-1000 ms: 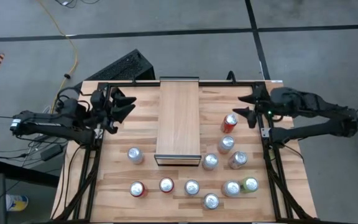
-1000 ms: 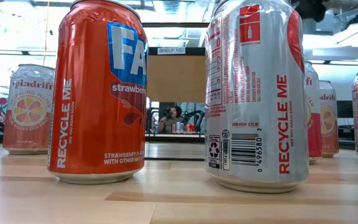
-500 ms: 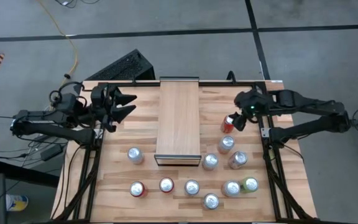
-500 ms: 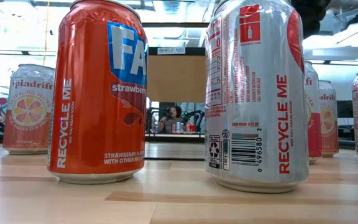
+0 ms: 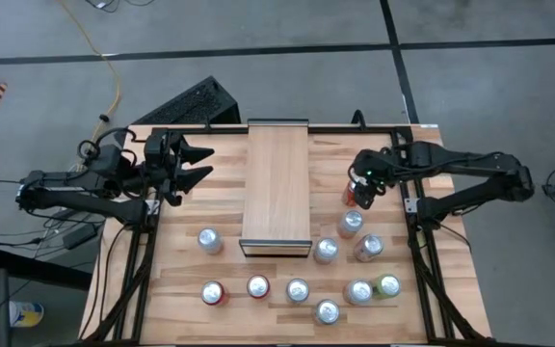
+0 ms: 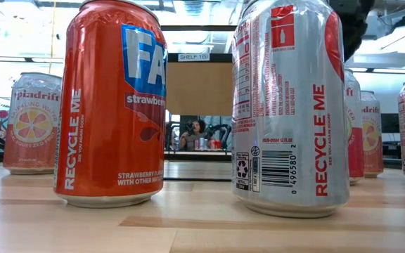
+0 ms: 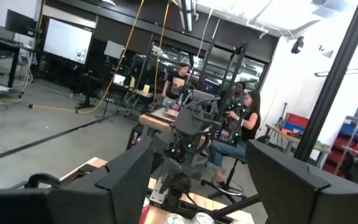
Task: Place canned beverage on shelf
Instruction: Put the top red soda can on the shelf
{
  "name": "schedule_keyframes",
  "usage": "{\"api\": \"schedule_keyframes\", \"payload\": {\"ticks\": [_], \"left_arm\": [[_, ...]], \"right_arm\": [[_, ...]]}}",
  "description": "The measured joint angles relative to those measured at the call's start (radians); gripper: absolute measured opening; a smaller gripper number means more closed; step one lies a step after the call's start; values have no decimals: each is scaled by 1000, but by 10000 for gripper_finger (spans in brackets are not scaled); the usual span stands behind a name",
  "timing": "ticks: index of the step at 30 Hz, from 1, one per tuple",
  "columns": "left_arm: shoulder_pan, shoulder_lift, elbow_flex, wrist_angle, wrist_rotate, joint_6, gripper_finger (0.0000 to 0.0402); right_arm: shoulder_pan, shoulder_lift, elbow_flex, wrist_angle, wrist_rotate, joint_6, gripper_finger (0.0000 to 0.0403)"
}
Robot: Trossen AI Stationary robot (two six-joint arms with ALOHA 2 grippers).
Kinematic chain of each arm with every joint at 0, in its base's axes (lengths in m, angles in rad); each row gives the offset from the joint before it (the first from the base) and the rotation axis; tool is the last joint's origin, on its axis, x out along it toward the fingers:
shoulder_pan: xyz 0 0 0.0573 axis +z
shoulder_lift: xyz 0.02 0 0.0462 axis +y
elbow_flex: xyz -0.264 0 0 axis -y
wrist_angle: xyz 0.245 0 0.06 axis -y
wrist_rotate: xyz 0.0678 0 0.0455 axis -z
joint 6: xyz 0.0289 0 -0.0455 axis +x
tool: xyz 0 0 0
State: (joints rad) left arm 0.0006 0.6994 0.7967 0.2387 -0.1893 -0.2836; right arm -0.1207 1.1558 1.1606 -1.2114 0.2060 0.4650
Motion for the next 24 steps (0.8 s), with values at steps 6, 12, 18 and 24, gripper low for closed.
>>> {"api": "schedule_keyframes", "payload": {"ticks": [6,12,18,24], "left_arm": [[0,-1,0,-34,30,11,247],[0,-1,0,-58,9,13,247],[0,0,0,-70,-9,72,247],[0,0,0,-69,-91,19,247]], "right_arm": [[41,21,0,-5,-152,2,271],[150,22,0,49,-143,-22,271],[220,30,-12,39,-93,-21,271],[138,28,-15,41,37,136,271]]}}
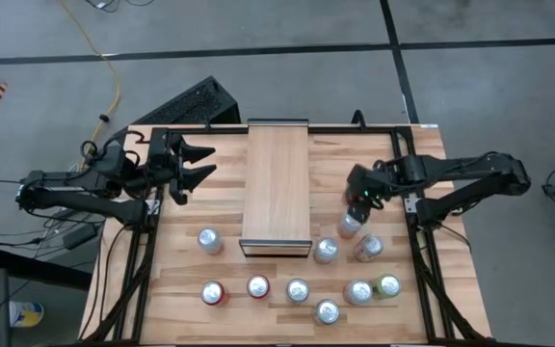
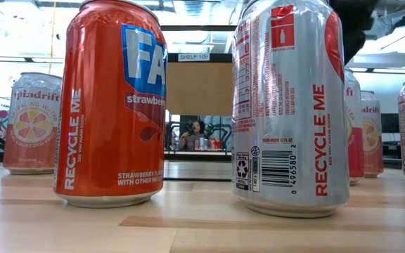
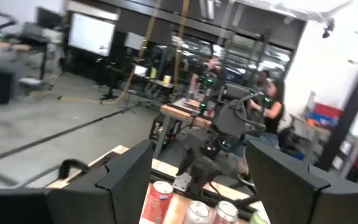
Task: Place canned beverage on shelf
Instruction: Put the top red soda can on the shelf
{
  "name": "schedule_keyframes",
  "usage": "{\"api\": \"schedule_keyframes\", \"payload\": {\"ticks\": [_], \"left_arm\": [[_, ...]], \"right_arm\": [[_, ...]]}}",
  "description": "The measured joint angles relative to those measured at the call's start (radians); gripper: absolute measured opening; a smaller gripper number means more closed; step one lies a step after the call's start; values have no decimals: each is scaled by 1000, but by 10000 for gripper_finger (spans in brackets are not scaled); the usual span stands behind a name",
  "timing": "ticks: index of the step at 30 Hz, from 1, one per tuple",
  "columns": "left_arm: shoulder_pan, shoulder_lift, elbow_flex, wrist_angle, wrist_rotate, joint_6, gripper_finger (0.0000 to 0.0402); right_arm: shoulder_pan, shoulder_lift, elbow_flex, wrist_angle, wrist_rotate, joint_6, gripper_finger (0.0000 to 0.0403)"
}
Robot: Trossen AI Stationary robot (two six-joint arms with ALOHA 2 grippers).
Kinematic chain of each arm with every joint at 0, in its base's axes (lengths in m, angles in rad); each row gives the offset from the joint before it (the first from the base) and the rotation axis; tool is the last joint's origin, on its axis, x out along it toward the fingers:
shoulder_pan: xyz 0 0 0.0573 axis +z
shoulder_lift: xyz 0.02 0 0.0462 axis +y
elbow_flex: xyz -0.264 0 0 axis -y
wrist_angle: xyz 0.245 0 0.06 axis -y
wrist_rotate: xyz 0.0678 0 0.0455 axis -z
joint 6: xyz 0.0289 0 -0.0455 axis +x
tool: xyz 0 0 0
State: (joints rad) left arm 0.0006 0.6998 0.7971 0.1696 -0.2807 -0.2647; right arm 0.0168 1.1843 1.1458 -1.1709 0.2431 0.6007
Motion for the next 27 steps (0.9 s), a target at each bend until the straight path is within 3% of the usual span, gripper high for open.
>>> {"api": "schedule_keyframes", "payload": {"ticks": [3,11,20,27], "left_arm": [[0,0,0,-11,-47,-31,247],[0,0,0,-86,-48,-56,247],[0,0,0,-86,-48,-58,247],[0,0,0,-90,-48,-57,247]], "right_arm": [[-85,-3,0,-13,0,25,271],[-219,1,-1,-72,-19,-25,286],[-248,17,-2,-71,-38,-33,380],[-249,87,-2,-77,-36,-26,388]]}}
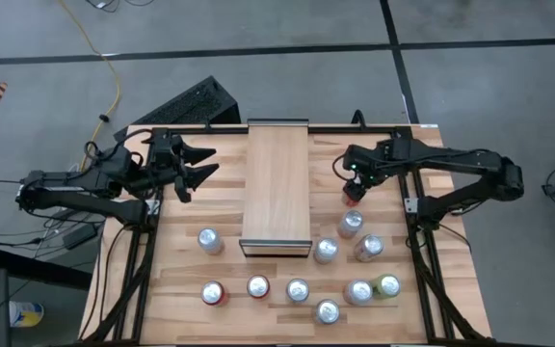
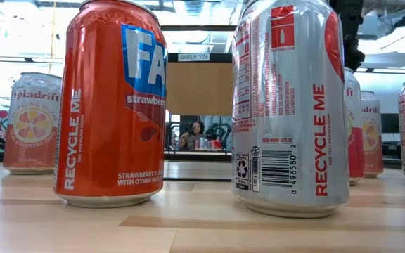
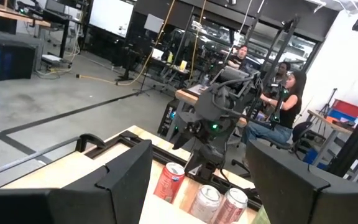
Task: Place canned beverage on shelf
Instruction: Put the top red soda can on the shelf
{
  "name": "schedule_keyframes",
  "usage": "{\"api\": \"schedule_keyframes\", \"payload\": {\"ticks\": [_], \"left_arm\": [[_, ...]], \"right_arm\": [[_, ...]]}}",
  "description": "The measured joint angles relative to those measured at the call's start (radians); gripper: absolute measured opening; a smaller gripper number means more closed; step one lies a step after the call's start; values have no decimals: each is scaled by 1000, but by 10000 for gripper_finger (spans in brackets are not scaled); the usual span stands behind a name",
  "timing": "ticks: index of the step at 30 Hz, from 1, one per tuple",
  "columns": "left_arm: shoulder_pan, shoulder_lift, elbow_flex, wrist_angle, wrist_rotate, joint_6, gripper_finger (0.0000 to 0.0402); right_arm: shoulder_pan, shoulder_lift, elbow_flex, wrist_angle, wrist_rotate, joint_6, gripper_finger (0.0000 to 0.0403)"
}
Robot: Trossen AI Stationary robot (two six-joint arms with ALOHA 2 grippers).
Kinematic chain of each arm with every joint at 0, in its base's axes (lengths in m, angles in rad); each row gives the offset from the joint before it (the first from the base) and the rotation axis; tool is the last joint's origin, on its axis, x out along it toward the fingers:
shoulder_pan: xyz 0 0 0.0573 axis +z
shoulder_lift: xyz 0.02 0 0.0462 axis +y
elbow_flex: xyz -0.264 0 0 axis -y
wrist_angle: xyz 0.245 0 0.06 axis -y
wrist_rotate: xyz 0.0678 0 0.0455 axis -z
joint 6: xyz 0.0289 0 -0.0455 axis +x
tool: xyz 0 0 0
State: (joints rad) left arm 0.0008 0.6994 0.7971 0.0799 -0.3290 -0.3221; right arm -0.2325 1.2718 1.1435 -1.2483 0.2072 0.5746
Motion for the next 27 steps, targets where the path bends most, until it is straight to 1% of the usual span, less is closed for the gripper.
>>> {"api": "schedule_keyframes", "payload": {"ticks": [2,4,8,13,15,18,21,23,27], "left_arm": [[0,0,0,-2,0,4,247],[0,0,0,-2,0,3,247],[0,0,0,-3,0,4,247],[0,0,0,-3,0,26,247],[0,0,0,-3,0,26,247],[0,0,0,-3,0,27,247],[0,0,0,-3,0,32,247],[0,0,0,-4,0,45,247],[0,0,0,-4,0,49,247]], "right_arm": [[-4,19,0,-21,-1,10,384],[7,35,0,-33,-33,25,380],[77,7,0,-69,-101,82,378],[227,-103,0,-79,-103,185,377],[310,-146,1,-76,-99,202,377],[447,-176,2,-77,-97,211,377],[570,-176,2,-76,-78,206,377],[632,-155,2,-79,-77,195,377],[708,-90,2,-75,-77,177,377]]}}
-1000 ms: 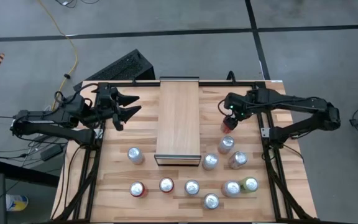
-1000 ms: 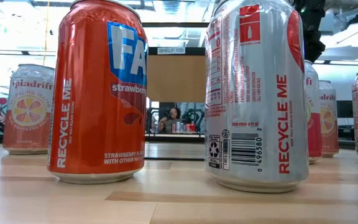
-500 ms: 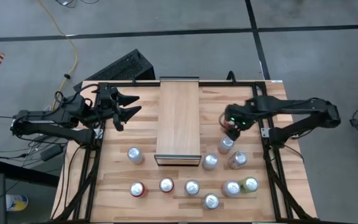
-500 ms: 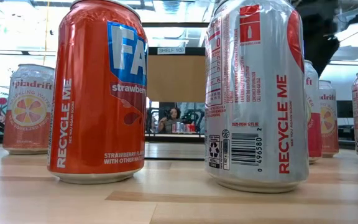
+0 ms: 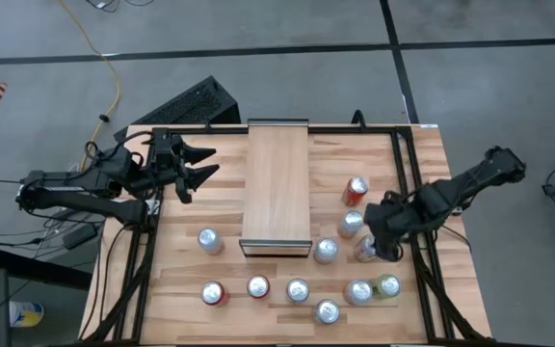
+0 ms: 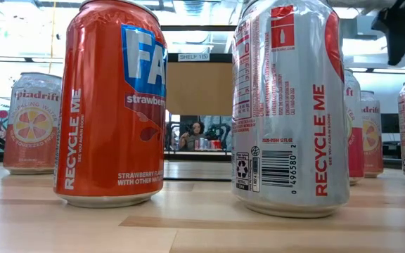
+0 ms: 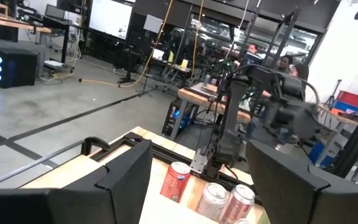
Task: Place canned beverage on shelf
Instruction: Put the top red soda can on the shelf
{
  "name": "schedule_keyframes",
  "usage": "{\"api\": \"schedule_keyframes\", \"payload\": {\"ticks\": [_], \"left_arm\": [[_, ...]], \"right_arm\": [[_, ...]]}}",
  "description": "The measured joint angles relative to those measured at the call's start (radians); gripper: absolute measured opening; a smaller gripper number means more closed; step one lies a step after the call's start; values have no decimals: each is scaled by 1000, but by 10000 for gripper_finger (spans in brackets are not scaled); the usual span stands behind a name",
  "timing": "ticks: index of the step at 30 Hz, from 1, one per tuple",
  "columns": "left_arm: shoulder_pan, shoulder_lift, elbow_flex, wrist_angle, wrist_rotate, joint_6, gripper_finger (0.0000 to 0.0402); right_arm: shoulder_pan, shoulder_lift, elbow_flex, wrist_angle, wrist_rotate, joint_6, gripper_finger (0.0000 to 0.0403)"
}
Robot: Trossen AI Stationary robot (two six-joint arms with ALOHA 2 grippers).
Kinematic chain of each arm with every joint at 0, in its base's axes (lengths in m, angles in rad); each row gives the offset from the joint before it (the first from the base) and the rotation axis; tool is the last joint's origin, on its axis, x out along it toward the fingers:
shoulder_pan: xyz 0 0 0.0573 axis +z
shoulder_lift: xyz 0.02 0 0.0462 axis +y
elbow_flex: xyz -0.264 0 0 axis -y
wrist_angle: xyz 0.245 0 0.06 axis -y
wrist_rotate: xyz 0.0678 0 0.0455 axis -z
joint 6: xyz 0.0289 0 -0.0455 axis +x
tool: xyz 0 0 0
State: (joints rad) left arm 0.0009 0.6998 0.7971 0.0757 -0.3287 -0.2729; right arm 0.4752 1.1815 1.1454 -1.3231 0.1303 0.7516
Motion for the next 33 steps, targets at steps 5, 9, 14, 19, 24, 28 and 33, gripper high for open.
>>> {"api": "schedule_keyframes", "payload": {"ticks": [5,9,14,19,24,28,33], "left_arm": [[0,0,0,-7,0,0,247],[0,0,0,-8,0,0,247],[0,0,0,-8,-1,-35,247],[0,0,0,-20,-32,-52,247],[0,0,0,-21,-53,-62,247],[0,0,0,-20,-53,-65,247],[0,0,0,-35,-53,-72,247]], "right_arm": [[55,83,0,2,2,0,377],[54,116,0,-1,19,14,377],[-73,107,51,-32,103,25,377],[-305,84,95,-99,210,60,377],[-511,88,76,-86,209,-4,377],[-593,104,60,-57,187,-81,377],[-634,110,60,-17,186,-131,377]]}}
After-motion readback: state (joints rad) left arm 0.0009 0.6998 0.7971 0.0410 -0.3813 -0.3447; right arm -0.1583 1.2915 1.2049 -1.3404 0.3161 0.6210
